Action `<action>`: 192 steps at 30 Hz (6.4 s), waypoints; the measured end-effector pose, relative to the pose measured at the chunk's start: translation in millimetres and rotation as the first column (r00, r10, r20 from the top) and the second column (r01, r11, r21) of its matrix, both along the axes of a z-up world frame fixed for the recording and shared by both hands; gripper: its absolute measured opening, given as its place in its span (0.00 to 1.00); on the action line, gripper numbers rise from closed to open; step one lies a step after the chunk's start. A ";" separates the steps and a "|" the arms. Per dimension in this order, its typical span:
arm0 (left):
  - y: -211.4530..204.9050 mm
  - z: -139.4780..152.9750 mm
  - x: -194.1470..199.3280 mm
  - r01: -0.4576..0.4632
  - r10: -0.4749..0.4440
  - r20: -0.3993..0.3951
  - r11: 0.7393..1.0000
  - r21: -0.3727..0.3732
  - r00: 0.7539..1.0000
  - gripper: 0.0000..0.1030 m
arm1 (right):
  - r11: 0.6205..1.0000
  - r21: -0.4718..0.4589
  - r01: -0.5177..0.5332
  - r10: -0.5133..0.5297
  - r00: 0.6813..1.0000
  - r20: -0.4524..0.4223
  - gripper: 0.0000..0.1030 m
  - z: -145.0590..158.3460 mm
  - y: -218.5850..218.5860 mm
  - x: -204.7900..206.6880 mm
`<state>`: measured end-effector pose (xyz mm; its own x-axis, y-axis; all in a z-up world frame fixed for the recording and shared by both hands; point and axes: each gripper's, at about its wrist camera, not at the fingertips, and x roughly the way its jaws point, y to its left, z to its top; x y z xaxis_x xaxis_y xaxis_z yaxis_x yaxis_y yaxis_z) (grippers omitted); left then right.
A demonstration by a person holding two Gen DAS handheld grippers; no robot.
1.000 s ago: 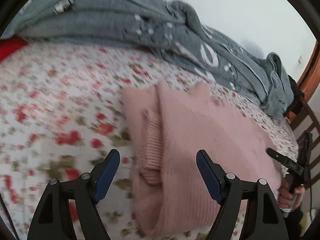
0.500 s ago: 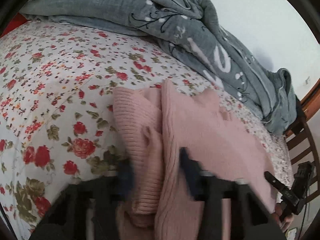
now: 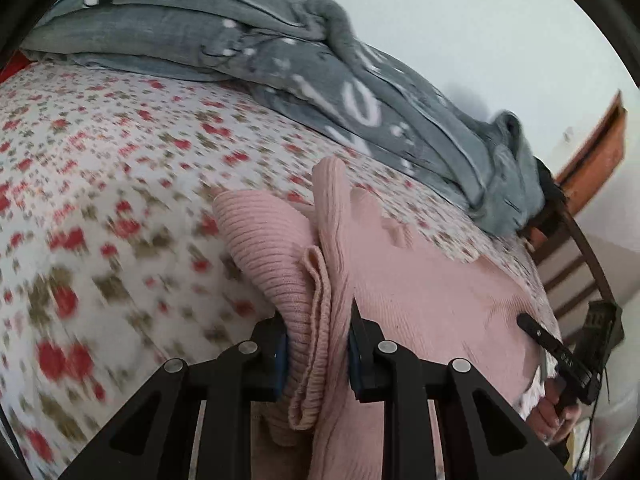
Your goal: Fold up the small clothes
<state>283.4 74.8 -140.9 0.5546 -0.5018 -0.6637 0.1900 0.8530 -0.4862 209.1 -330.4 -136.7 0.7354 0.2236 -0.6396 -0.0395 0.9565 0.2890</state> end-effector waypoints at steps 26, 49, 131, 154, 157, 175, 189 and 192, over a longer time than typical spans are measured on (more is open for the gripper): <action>-3.7 -41.2 -6.4 -0.057 0.048 0.116 0.996 0.075 0.992 0.51 | 0.971 -0.231 0.062 -0.044 0.996 0.080 0.49 14.3 79.0 -67.0; -0.4 -42.3 -14.0 -0.016 0.011 0.135 0.999 0.035 0.991 0.53 | 0.953 -0.289 0.089 -0.101 0.995 -0.026 0.49 -38.9 145.3 -26.3; -181.8 62.3 -48.7 0.288 -0.286 -0.040 0.957 0.042 0.957 0.61 | 0.958 0.228 0.172 -0.189 0.980 0.054 0.74 27.5 -52.0 -130.3; -124.7 13.4 -78.0 0.274 -0.271 -0.043 0.959 0.073 0.962 0.61 | 0.975 0.157 0.159 -0.149 0.986 -0.078 0.42 -1.7 -59.9 -53.9; -126.4 14.2 -79.5 0.265 -0.263 -0.035 0.963 0.054 0.964 0.61 | 0.977 0.163 0.135 -0.139 0.990 0.015 0.57 26.0 -56.2 -85.4; -131.4 5.2 -109.5 0.238 -0.237 -0.040 0.971 0.034 0.971 0.61 | 0.968 0.196 0.156 -0.153 0.988 -0.028 0.07 -26.7 -51.5 -108.4; -217.3 -0.9 -107.5 0.329 -0.331 -0.023 0.922 0.205 0.943 0.64 | 0.969 0.170 0.179 -0.186 0.982 0.026 0.05 -24.7 -63.3 -132.9; -214.7 -15.7 -115.5 0.352 -0.350 -0.053 0.906 0.233 0.935 0.64 | 0.978 0.126 0.164 -0.163 0.986 -0.020 0.07 -38.3 -51.8 -119.8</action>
<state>167.9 -140.0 -156.6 0.3640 -0.4919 -0.7909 0.4942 0.8217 -0.2836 89.4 -382.1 -175.0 0.7626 0.1809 -0.6211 0.1176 0.9054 0.4080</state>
